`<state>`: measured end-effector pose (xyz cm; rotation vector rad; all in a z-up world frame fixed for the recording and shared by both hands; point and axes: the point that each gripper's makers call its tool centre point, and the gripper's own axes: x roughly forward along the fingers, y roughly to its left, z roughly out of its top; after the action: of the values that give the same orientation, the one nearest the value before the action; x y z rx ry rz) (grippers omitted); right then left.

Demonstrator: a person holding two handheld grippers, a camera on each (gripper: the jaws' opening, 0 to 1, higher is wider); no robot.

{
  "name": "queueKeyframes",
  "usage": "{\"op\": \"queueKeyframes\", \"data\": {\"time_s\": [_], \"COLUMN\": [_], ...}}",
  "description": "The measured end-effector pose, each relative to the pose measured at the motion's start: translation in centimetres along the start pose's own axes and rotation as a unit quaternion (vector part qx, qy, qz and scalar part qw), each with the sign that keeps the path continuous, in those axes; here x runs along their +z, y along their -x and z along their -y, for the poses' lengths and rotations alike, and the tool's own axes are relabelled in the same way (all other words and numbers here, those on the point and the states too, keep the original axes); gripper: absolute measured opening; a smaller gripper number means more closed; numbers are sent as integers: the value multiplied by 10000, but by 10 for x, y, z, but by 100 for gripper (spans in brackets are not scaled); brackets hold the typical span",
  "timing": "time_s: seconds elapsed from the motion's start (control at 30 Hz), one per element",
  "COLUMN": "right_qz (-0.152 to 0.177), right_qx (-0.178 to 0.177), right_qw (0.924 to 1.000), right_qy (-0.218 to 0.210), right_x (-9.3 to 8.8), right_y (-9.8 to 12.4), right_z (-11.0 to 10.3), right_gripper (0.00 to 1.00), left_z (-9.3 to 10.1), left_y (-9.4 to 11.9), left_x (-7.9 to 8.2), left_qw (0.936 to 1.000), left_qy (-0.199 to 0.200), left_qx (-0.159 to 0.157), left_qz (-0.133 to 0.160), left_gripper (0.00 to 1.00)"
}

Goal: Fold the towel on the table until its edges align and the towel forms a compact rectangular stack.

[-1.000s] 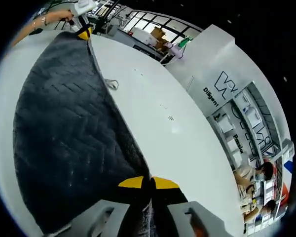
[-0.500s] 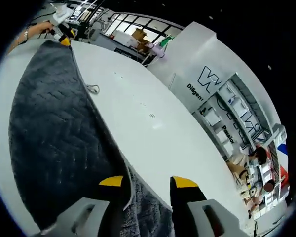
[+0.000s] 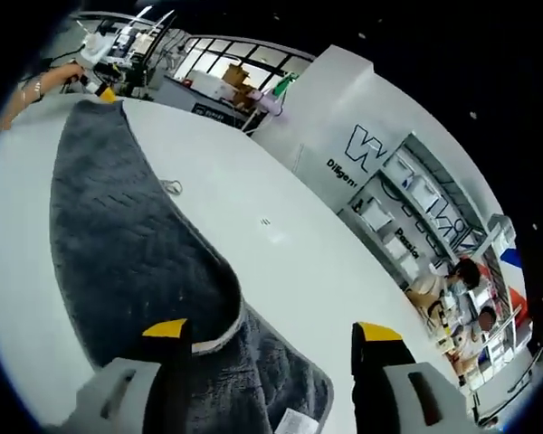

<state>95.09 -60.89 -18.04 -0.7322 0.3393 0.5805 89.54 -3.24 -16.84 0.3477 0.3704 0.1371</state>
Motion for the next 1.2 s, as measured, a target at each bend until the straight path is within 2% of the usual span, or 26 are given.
{"op": "queueKeyframes", "data": {"time_s": [0.07,0.13,0.2,0.23,0.3,0.5,0.63,0.73,0.8,0.83,0.9,1.2], "right_qz": [132,421,610,652,751,914,908,753,780,848,900,622], "right_qx": [169,397,698,764,808,805,691,551,555,617,715,1062], "right_qw": [9997,9983,9954,9946,9936,9920,9930,9954,9951,9940,9927,9924], "right_qy": [-97,-92,-237,-251,-240,-342,-305,-230,-232,-305,-356,-81], "right_x": [3,10,13,14,15,12,-2,-18,-23,-23,-25,-33], "right_y": [11,19,30,32,38,55,66,69,72,73,74,55], "right_z": [-10,-23,-37,-40,-44,-52,-57,-54,-54,-56,-59,-81], "right_gripper": [82,92,95,98,99,99,99,90,79,72,64,30], "left_z": [17,35,47,52,63,90,116,125,124,123,118,104], "left_y": [6,12,18,20,26,40,49,49,49,49,49,43], "left_x": [7,9,17,18,16,25,21,14,13,12,13,6], "left_qw": [9990,9970,9949,9938,9918,9828,9732,9730,9739,9742,9756,9773], "left_qy": [188,108,5,-34,54,247,341,244,204,211,357,569], "left_qx": [-375,-750,-908,-1000,-1210,-1695,-2171,-2224,-2198,-2184,-2100,-1973], "left_qz": [156,151,438,485,405,694,679,561,532,526,529,516], "left_gripper": [92,95,99,99,100,100,100,100,100,100,100,100]}}
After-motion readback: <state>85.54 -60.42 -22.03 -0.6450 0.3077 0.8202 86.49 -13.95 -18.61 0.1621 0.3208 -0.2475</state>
